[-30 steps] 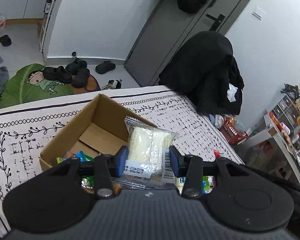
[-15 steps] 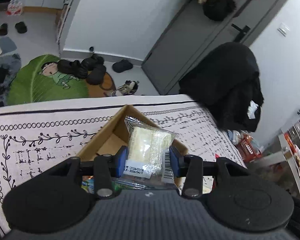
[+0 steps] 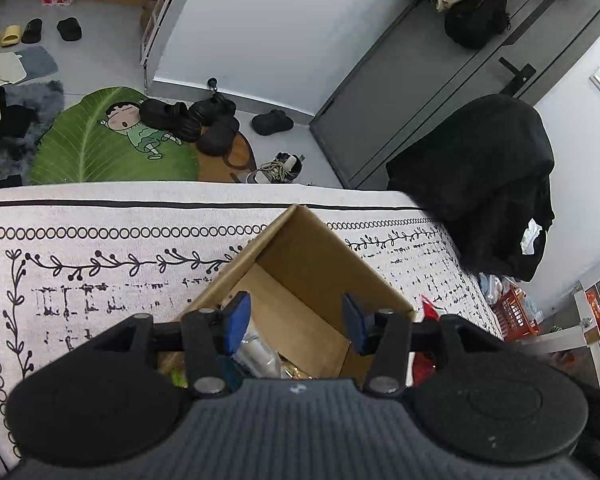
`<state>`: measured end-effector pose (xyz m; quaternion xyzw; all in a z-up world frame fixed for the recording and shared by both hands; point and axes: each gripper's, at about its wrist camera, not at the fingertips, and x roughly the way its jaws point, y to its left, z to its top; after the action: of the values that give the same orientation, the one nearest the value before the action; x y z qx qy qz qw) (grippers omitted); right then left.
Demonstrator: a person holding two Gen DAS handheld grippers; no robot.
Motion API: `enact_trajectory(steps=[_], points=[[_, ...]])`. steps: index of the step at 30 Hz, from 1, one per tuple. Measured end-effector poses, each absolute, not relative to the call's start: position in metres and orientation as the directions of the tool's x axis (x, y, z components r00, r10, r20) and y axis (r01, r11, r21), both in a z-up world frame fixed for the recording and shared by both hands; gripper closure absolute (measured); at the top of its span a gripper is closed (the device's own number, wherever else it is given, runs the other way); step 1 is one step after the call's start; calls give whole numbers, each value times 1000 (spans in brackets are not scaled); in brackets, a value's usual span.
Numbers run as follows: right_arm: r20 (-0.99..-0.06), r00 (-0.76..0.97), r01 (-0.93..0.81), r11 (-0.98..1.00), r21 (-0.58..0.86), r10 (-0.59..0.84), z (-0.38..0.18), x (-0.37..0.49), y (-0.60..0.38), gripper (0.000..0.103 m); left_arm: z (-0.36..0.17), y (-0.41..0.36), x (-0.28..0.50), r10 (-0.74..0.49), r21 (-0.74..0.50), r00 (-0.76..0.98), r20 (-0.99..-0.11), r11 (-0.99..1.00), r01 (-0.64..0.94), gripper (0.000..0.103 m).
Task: Organize snacks
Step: 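Carry both snacks over the cardboard box and open both tools to release them, then move the left tool toward the yellow stick snack while the right tool approaches the blue packet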
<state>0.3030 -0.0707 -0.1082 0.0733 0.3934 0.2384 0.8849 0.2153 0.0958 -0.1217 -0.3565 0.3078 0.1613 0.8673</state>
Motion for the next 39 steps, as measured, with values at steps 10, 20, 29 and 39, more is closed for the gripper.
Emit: enact_trajectory(steps=[10, 20, 29, 39], points=[[-666, 577, -338, 881, 332, 472, -101, 296, -78, 64, -111, 96, 205, 84, -502, 755, -650, 700, -509, 34], [-653, 648, -277, 920, 277, 392, -87, 284, -116, 23, -101, 80, 196, 88, -458, 744, -663, 738, -495, 9], [-650, 671, -240, 934, 264, 356, -81, 272, -150, 13, -91, 64, 190, 86, -440, 755, -650, 768, -466, 0], [-646, 692, -190, 944, 270, 324, -78, 260, -192, 6, -82, 42, 189, 69, -417, 766, -639, 806, -420, 0]])
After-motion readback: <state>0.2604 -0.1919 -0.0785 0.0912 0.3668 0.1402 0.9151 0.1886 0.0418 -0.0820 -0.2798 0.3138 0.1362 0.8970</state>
